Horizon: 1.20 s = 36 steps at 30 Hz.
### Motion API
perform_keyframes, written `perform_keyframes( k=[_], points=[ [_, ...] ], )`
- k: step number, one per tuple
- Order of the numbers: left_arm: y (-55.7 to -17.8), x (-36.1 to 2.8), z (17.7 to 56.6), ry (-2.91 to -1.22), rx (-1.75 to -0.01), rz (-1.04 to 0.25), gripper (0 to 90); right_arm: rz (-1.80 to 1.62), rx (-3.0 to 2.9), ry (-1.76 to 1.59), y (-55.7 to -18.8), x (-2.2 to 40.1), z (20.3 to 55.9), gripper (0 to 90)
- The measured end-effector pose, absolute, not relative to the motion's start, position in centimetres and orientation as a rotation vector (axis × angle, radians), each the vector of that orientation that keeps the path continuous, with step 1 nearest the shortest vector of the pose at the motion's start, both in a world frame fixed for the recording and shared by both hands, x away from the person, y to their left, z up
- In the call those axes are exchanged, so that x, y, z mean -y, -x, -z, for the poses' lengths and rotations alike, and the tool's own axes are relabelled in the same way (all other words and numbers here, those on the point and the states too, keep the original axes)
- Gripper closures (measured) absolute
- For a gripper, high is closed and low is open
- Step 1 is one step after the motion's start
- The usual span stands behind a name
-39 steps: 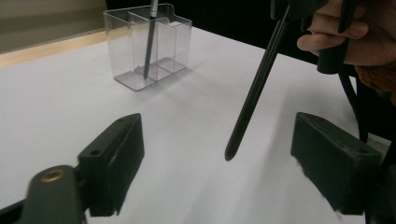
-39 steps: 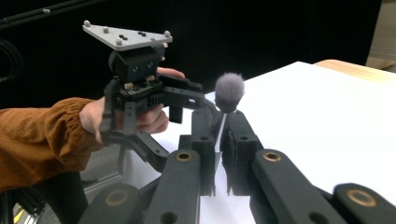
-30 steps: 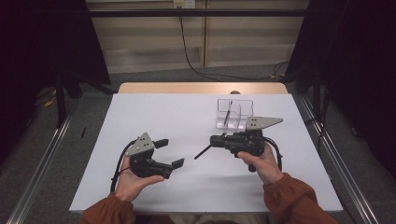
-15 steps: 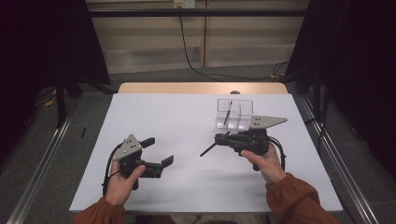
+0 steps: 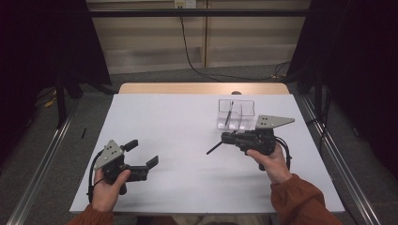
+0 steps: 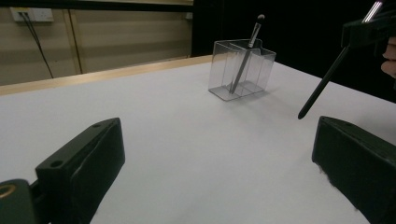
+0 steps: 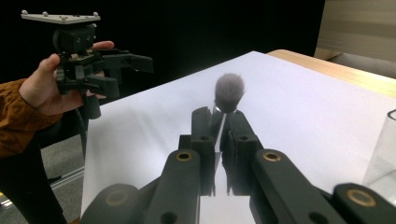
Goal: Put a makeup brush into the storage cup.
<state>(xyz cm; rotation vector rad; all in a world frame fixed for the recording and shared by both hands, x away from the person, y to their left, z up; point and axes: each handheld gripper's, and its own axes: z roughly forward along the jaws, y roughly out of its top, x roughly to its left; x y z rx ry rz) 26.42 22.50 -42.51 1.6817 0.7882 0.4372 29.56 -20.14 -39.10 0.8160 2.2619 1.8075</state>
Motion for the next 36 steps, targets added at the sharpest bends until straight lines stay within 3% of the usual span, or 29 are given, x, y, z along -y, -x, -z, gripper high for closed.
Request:
perform_keyframes(
  k=[7,36],
  points=[
    [-25.3,-25.1,42.8,-1.634,-0.842,-0.499,2.6,-1.765,-2.264,-0.828,-29.7,20.5,39.2,83.2],
    [-24.9,-24.6,43.6,-1.68,-0.795,-0.506,2.6,-1.649,-2.129,-0.903,-33.0,23.3,36.7,83.2]
  ],
)
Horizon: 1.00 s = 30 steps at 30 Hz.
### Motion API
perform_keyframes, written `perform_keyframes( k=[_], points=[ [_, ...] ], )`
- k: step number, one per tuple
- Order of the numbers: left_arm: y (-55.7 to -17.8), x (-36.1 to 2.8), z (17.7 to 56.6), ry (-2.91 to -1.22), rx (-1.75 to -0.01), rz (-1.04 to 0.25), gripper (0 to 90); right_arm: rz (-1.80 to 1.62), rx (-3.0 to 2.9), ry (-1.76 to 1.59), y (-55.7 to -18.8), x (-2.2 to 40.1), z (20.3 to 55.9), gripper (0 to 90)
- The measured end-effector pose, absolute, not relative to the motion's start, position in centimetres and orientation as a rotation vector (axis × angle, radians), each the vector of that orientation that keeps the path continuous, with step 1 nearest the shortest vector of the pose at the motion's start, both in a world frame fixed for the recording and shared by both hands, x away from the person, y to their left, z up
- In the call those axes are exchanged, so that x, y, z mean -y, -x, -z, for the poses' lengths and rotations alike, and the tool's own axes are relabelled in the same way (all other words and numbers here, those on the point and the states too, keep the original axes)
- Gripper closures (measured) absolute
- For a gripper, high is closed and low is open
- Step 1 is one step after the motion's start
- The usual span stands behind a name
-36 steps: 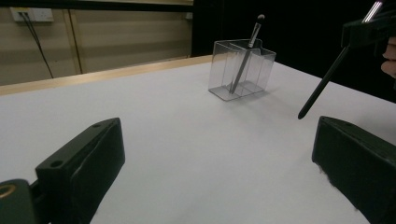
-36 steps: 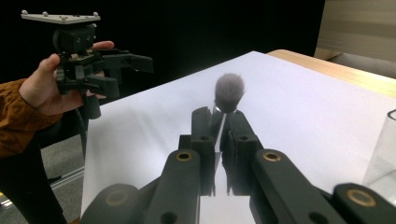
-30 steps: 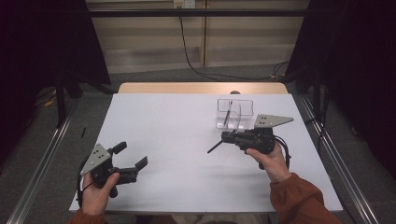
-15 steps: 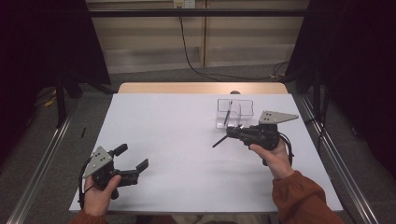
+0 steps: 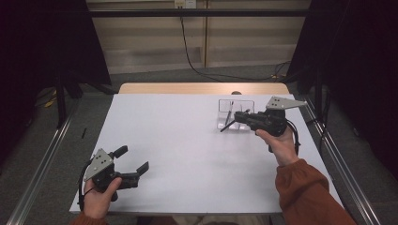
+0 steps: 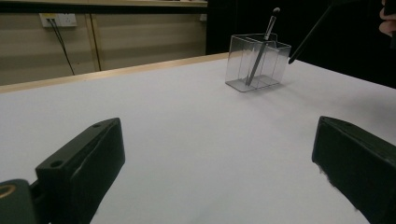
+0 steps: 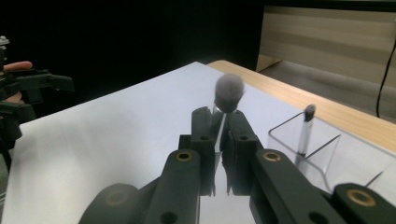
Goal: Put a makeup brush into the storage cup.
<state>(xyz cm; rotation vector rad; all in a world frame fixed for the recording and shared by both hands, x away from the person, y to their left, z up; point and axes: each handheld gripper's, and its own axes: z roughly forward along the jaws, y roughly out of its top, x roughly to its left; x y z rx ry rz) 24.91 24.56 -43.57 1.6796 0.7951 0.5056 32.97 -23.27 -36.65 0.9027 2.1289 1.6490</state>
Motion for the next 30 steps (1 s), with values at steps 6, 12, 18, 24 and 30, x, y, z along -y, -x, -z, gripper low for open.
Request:
perform_keyframes(
  k=[6,12,18,24,30],
  points=[
    [-24.9,-24.6,43.5,-1.692,-0.782,-0.508,2.6,-1.608,-2.114,-0.903,-33.9,23.7,35.6,83.2],
    [-25.0,-24.7,43.5,-1.691,-0.788,-0.517,2.6,-1.553,-2.1,-0.916,-34.8,24.7,34.6,83.2],
    [-25.0,-24.7,43.5,-1.689,-0.785,-0.518,2.7,-1.503,-2.081,-0.945,-35.9,25.7,34.0,83.2],
    [-25.1,-24.8,43.4,-1.688,-0.786,-0.522,2.6,-1.457,-2.07,-0.941,-37.3,25.7,33.6,83.2],
    [-25.2,-25.0,43.4,-1.687,-0.791,-0.532,2.6,-1.444,-2.054,-0.959,-38.2,25.6,33.8,83.2]
  ],
)
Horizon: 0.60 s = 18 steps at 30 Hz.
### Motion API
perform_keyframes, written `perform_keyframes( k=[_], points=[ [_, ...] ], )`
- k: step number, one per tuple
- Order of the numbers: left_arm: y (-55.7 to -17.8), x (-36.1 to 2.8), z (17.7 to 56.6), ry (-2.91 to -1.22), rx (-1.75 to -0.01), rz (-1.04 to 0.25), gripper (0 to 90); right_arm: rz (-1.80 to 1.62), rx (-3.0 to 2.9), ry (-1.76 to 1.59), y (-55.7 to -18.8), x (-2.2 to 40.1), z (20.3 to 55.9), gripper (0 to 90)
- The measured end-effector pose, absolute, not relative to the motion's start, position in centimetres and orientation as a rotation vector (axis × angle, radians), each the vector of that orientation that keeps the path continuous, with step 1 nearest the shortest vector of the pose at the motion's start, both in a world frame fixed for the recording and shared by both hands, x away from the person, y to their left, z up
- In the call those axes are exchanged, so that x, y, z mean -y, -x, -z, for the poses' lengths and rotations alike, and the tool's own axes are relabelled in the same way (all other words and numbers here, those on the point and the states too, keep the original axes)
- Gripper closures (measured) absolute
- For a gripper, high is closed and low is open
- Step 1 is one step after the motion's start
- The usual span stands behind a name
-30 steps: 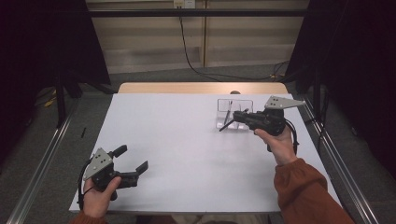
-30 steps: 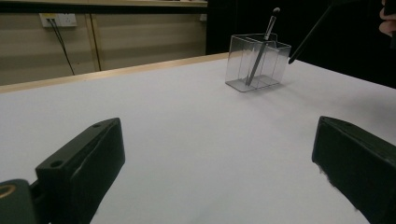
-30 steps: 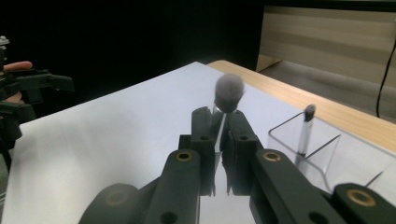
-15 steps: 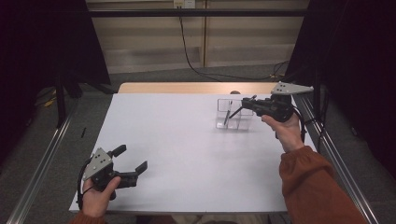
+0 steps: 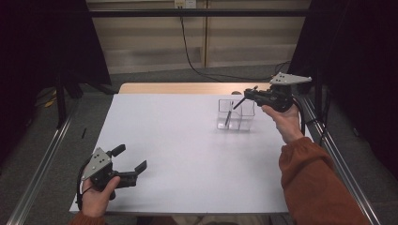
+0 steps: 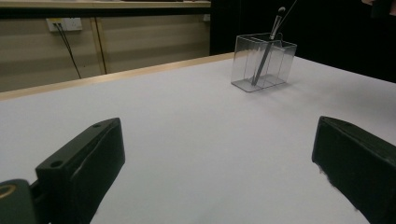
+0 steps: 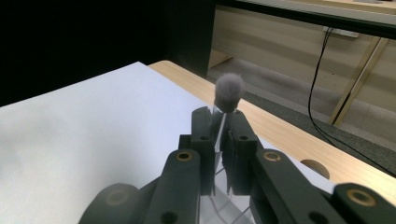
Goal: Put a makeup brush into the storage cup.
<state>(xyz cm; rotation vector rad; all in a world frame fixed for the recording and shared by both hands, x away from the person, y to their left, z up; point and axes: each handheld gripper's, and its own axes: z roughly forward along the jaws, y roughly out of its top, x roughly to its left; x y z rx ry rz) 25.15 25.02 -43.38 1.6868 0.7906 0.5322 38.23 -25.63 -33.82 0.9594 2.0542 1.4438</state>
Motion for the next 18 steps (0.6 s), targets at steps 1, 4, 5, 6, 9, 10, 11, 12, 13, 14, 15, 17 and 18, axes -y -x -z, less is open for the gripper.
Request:
perform_keyframes(
  k=[1,4,5,6,9,10,11,12,13,14,15,17,18],
  points=[
    [-25.2,-25.0,43.4,-1.686,-0.792,-0.531,2.6,-1.45,-2.049,-0.961,-38.4,25.6,33.8,83.2],
    [-25.2,-25.0,43.4,-1.689,-0.79,-0.533,2.6,-1.455,-2.046,-0.955,-38.6,25.3,33.7,83.2],
    [-25.2,-25.0,43.4,-1.688,-0.791,-0.532,2.6,-1.455,-2.047,-0.952,-38.7,25.2,33.7,83.2],
    [-25.2,-25.0,43.4,-1.69,-0.791,-0.533,2.6,-1.458,-2.045,-0.95,-38.8,25.2,33.7,83.2],
    [-25.2,-25.0,43.4,-1.691,-0.789,-0.535,2.6,-1.465,-2.043,-0.961,-39.3,25.1,33.9,83.2],
    [-25.2,-25.0,43.4,-1.69,-0.791,-0.535,2.6,-1.468,-2.042,-0.969,-39.4,25.1,34.1,83.2],
    [-25.2,-25.0,43.4,-1.69,-0.792,-0.538,2.6,-1.469,-2.041,-0.973,-39.5,25.1,34.2,83.2],
    [-25.2,-25.0,43.4,-1.69,-0.792,-0.538,2.6,-1.47,-2.041,-0.979,-39.7,25.0,34.3,83.2],
    [-25.2,-25.0,43.4,-1.692,-0.79,-0.539,2.6,-1.473,-2.043,-0.978,-39.8,25.0,34.5,83.2],
    [-25.2,-25.0,43.4,-1.691,-0.79,-0.539,2.6,-1.477,-2.046,-0.977,-39.8,24.9,34.5,83.2],
    [-25.2,-25.0,43.4,-1.693,-0.789,-0.538,2.6,-1.479,-2.048,-0.975,-39.9,24.8,34.6,83.2],
    [-25.2,-25.0,43.4,-1.695,-0.788,-0.54,2.6,-1.481,-2.054,-0.977,-40.0,24.5,34.7,83.3],
    [-25.2,-25.0,43.4,-1.694,-0.787,-0.541,2.6,-1.48,-2.056,-0.979,-40.1,24.5,34.8,83.2]
  ],
)
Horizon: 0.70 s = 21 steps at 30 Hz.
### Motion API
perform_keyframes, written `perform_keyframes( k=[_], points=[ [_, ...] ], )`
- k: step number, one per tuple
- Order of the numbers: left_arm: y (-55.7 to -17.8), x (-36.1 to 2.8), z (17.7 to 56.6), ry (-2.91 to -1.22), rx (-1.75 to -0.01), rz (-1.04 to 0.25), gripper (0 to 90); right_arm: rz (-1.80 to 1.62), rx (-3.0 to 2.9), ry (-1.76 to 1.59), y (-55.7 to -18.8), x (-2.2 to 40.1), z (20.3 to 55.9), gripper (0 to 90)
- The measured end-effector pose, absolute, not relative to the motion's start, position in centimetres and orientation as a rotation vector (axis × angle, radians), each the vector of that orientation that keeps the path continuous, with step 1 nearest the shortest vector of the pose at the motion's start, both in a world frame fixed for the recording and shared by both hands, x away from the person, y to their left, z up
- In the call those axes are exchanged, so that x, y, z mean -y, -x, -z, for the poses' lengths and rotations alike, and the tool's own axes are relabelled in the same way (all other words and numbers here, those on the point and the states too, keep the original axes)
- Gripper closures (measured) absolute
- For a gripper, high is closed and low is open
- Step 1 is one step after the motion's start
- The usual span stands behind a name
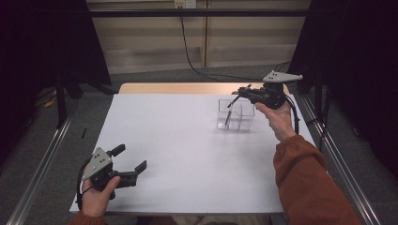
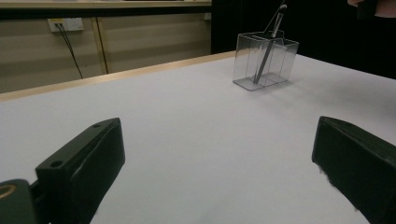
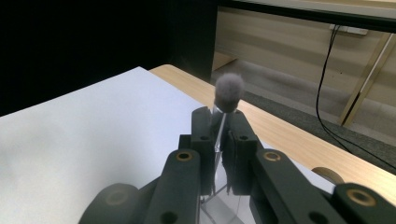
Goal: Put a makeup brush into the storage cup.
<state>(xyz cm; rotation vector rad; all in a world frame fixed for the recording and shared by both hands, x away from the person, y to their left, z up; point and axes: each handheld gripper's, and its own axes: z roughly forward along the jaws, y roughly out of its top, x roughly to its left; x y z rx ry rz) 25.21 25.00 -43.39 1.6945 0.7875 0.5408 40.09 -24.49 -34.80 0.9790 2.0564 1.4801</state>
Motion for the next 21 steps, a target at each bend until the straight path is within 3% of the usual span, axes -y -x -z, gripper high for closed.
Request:
perform_keyframes(
  k=[21],
  points=[
    [-25.2,-25.0,43.4,-1.689,-0.787,-0.539,2.6,-1.456,-2.107,-1.026,-41.4,24.1,36.7,83.2]
  ],
)
